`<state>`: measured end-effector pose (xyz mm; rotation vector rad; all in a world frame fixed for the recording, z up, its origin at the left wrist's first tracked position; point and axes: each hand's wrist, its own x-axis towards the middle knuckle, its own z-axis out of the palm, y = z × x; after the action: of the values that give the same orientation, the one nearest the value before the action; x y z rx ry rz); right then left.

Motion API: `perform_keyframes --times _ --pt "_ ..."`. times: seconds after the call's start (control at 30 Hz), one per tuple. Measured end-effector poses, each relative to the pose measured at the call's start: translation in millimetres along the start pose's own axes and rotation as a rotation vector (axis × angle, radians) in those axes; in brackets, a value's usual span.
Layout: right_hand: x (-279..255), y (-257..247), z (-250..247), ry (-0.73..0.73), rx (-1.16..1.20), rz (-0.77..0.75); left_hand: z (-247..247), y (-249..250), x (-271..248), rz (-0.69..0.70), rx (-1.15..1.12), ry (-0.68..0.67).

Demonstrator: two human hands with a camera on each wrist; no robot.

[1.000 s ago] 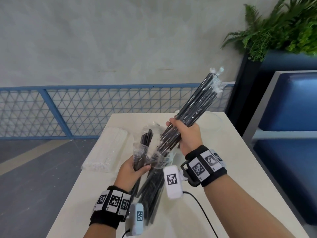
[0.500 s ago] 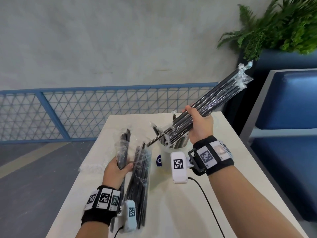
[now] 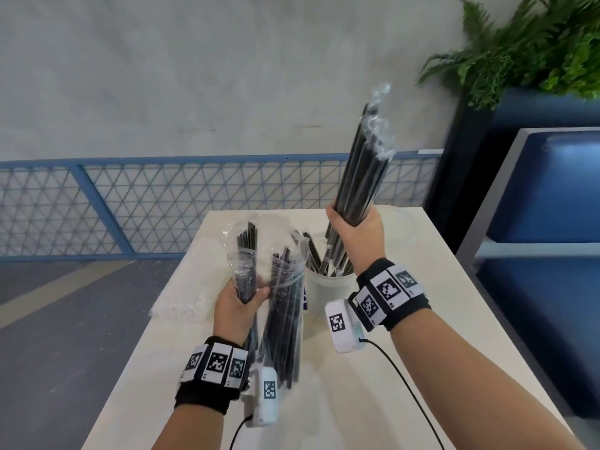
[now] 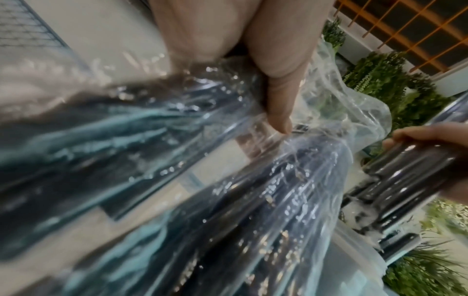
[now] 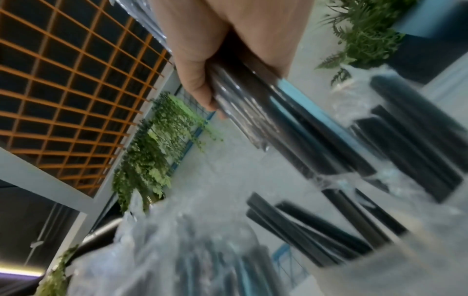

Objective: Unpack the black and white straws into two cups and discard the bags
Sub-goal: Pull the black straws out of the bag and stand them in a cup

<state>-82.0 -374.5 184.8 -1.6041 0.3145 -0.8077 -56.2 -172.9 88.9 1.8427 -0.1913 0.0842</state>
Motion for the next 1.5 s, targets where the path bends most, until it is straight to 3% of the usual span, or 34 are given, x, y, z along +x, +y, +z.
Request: perform_keyframes --times 0.2,0.33,0.43,0.57,0.7,0.9,1.0,1.07,1.1,1.17,1.3,1.33,1.4,1.47,1.5 --pt "-5.5 34.2 5.9 -0.083 -0.041 0.129 3.2 -1.7 -8.8 -0.010 -0.063 -0.031" --pt "-7.3 42.0 4.4 -0.050 -0.070 0.206 2.1 -3.5 -7.8 -0.023 -0.065 -0.022" --pt "-3.3 32.8 3.9 0.003 -0.035 0.097 1.8 -5.7 -6.4 -0.034 -0.069 -0.021" --pt "6.7 19.1 6.0 -0.034 0.020 -0.131 5.1 -5.9 -6.3 -0.028 -0.091 -0.035" --pt "10.5 29.7 11.8 -0.191 -0.219 -0.229 7.8 -6.5 -5.8 -0.027 -0.121 -0.050" --pt "3.2 58.7 10.1 -0.317 -0.503 -0.217 8.2 -6.5 -6.0 -0.015 -0.147 -0.056" --pt "0.9 55.7 7.4 -0.146 -0.790 -0.382 7.0 -8.1 -5.5 -0.013 -0.141 -0.050" --pt "1.8 50.0 3.9 -0.049 -0.935 -0.289 6.7 -9.2 -4.9 -0.008 -0.129 -0.050" --pt "3.3 50.0 2.1 -0.083 -0.948 -0.181 6.5 -10.3 -4.7 -0.007 -0.123 -0.054" --pt "6.0 55.0 -1.3 -0.208 -0.898 -0.073 6.2 -11.4 -4.8 -0.007 -0.127 -0.060" --pt "7.1 61.3 -2.5 -0.351 -0.775 -0.243 6.8 -10.5 -6.4 -0.004 -0.163 -0.065" --pt "5.7 57.9 -1.7 -0.346 -0.804 -0.251 7.0 -11.3 -7.2 -0.007 -0.180 -0.065" --pt "-2.4 45.8 -2.4 -0.190 -0.808 -0.326 6.8 -11.2 -8.7 -0.022 -0.217 -0.062" --pt "-18.0 28.9 -1.9 -0.067 -0.604 -0.477 6.6 -12.8 -7.6 -0.039 -0.285 -0.058" --pt "-29.1 22.1 0.4 -0.100 -0.506 -0.484 6.5 -13.9 -7.4 -0.054 -0.330 -0.063"
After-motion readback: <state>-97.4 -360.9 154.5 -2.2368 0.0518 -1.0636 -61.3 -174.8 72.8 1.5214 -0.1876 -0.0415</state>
